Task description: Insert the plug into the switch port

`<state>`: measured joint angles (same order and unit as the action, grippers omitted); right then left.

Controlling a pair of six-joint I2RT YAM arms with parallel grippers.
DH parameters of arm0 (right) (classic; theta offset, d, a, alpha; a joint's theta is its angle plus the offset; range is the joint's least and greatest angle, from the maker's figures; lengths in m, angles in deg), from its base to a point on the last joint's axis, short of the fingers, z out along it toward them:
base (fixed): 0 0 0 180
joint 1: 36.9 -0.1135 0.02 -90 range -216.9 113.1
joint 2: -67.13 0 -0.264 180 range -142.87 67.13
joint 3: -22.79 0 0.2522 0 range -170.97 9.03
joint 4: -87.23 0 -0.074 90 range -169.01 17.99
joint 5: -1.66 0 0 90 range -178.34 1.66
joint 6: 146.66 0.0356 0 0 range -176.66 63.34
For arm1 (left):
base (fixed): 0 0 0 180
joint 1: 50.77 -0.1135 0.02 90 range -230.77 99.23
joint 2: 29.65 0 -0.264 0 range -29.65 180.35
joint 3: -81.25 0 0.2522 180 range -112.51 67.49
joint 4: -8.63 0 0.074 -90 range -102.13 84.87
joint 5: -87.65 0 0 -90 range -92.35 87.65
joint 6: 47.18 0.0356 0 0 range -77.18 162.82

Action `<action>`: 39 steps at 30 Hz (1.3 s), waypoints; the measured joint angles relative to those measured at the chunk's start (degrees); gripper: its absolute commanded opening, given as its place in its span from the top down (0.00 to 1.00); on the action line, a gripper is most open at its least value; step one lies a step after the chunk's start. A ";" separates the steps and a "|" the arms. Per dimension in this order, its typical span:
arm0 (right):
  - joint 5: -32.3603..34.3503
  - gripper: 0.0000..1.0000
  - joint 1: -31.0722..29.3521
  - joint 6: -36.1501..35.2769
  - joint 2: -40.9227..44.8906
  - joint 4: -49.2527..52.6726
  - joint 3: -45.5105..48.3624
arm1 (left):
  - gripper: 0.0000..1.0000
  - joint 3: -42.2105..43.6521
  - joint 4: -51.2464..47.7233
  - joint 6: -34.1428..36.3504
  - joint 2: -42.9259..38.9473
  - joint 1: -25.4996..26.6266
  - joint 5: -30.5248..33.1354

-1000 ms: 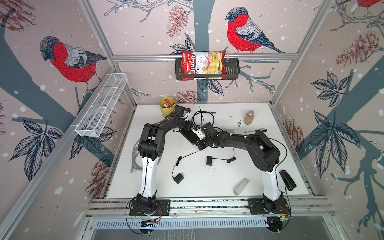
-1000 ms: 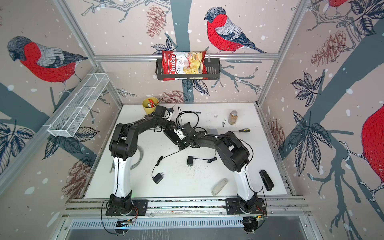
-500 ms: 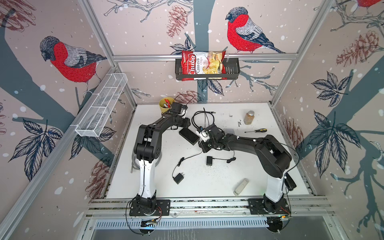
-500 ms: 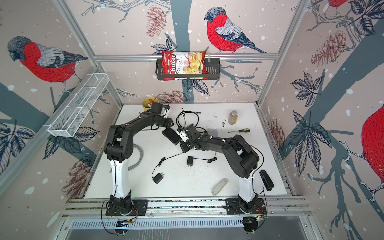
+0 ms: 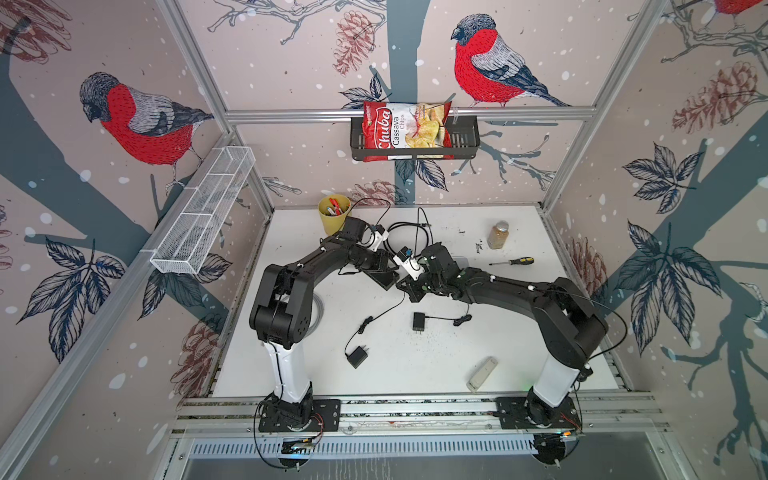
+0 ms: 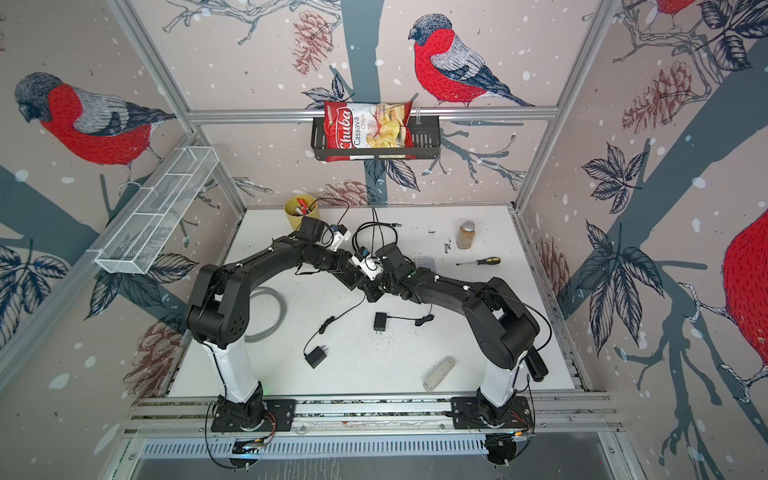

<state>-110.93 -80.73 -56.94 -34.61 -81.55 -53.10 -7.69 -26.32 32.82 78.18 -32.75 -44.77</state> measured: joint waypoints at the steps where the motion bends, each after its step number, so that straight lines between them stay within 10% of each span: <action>1: -0.11 0.97 0.07 -0.09 0.00 -0.02 0.02 | 0.48 0.17 0.04 -0.46 -0.22 0.00 -1.05; 19: -0.02 0.98 1.05 -0.90 -0.28 -0.35 -0.11 | 0.72 0.28 -1.64 2.01 -0.35 0.28 -6.71; 39: 1.25 0.98 1.46 -0.87 -0.63 -0.39 -0.33 | 0.77 0.55 -2.21 3.02 0.00 0.37 -7.06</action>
<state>-109.69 -79.27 -57.81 -35.24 -81.95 -53.43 -7.14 -28.53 35.83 78.18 -32.38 -51.83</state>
